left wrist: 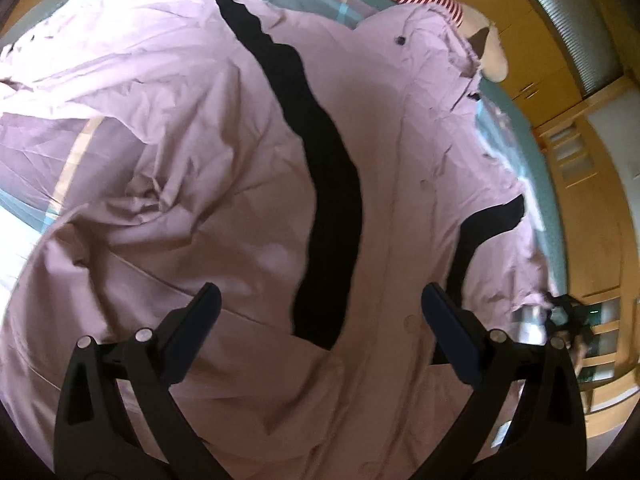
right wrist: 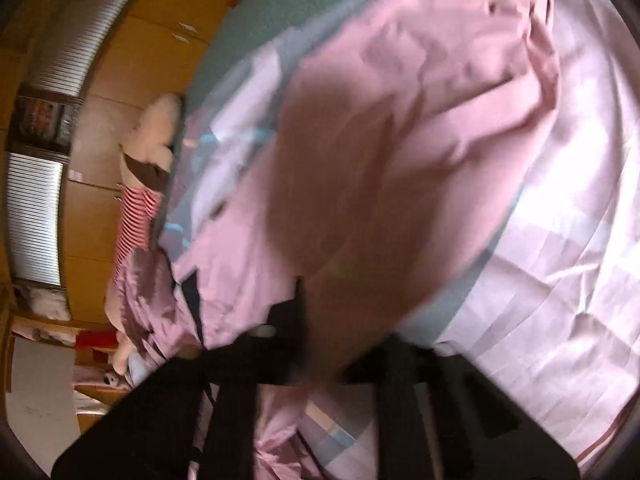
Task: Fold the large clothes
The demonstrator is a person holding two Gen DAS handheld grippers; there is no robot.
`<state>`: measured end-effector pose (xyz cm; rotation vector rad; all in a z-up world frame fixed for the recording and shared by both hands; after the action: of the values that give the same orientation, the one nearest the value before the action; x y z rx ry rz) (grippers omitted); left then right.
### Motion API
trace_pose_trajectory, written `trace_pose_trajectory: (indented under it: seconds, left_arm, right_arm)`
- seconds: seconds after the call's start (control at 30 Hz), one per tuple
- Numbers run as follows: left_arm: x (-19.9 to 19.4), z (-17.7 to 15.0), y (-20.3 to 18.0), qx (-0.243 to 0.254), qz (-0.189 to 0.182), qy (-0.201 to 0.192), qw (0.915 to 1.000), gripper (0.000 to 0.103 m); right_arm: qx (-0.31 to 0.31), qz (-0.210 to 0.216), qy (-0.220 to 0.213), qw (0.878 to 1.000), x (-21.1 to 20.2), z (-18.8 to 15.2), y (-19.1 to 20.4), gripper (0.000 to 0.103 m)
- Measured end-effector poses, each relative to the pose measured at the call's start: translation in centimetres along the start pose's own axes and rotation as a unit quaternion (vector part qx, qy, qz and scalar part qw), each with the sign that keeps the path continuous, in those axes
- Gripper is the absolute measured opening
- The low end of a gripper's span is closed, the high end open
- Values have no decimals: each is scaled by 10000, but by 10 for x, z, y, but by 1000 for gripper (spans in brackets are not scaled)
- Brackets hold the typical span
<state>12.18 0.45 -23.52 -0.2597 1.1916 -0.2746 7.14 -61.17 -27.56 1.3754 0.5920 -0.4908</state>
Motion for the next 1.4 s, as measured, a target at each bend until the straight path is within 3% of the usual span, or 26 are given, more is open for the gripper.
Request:
trace_pose_trajectory:
  seconds: [0.07,0.1,0.13,0.2,0.27,0.3,0.37,0.4,0.43,0.47,0.53,0.57,0.6,0.63,0.73,0.8,0.87,1.0,1.13,1.2,1.27,1.33,1.4]
  left_arm:
    - [-1,2,-1,149,290,-8,9995,101]
    - [-4,3,-1,211,426,-52,9989,101]
    - [-6,5,0,230,481,-82,9985,101]
    - [-9,7,0,269,530,-135,9981,101]
    - [-12,9,3,284,515,-123,9982,101]
    - [-13,10,5,269,522,-119,9982,101]
    - [-16,10,11,170,565,-140,9982,101]
    - [-16,10,14,89,560,-150,9983,101]
    - [-16,10,16,42,541,-148,9984,101]
    - [-16,8,18,9,510,-136,9986,101]
    - [-15,7,19,7,459,-89,9989,101]
    - [-15,8,19,30,470,-72,9989,101]
    - [-14,8,19,57,497,-57,9987,101]
    - [-14,7,19,72,516,-50,9986,101]
    - [-11,6,18,87,531,-14,9986,101]
    - [-9,7,16,124,537,31,9985,101]
    - [-8,7,15,181,572,39,9982,101]
    - [-6,7,13,234,584,74,9980,101]
    - [-5,7,13,253,613,84,9978,101]
    - [-4,7,12,304,640,91,9974,101]
    - [-2,8,10,347,667,104,9971,101]
    - [-1,7,9,397,683,124,9968,101]
    - [0,7,8,436,681,150,9966,101]
  right_arm:
    - [-846,214,-576,9945,-29,-19,44,5]
    - [-1456,287,-841,9853,-43,-37,69,5]
    - [-2058,430,-977,9727,-54,-59,92,5]
    - [-3415,862,-867,9319,-71,-124,135,4]
    - [-4665,1039,-575,8765,-76,-198,159,4]
    - [-5341,1042,-291,8384,-73,-246,164,4]
    - [-6253,806,327,7755,-53,-320,157,4]
    - [-6596,563,510,7478,-41,-347,148,6]
    - [-6808,403,594,7289,-35,-362,141,9]
    - [-7186,132,706,6917,-23,-388,128,18]
    - [-7542,-93,732,6525,-13,-410,112,41]
    - [-7681,-145,726,6361,-11,-417,106,59]
    - [-7744,-169,696,6286,-8,-417,105,68]
    - [-7773,-181,714,6247,-8,-419,105,70]
    - [-7670,-224,1123,6313,-6,-416,100,79]
    - [-7656,-479,1549,6225,1,-415,88,85]
    - [-7708,-981,1939,5988,15,-423,71,85]
    - [-7509,-1137,2405,6045,11,-422,72,85]
    - [-7603,-1490,2466,5821,8,-428,68,90]
    - [-7546,-1466,2565,5859,10,-429,68,90]
    - [-7554,-1485,2643,5809,7,-430,68,90]
    - [-7701,-1506,2632,5613,-2,-436,70,90]
    - [-7902,-1545,2578,5342,-13,-439,65,90]
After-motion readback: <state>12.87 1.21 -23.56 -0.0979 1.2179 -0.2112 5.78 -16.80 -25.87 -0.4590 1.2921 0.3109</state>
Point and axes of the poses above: each gripper's, at about its wrist camera, not at the fingertips, and x roughly the way its jaws point, y to its left, z to its top, the point moved 2 cm from there along x, roughly the way its jaws point, and after that the axes turned 12 degrees about x, right-handed, at the moved point
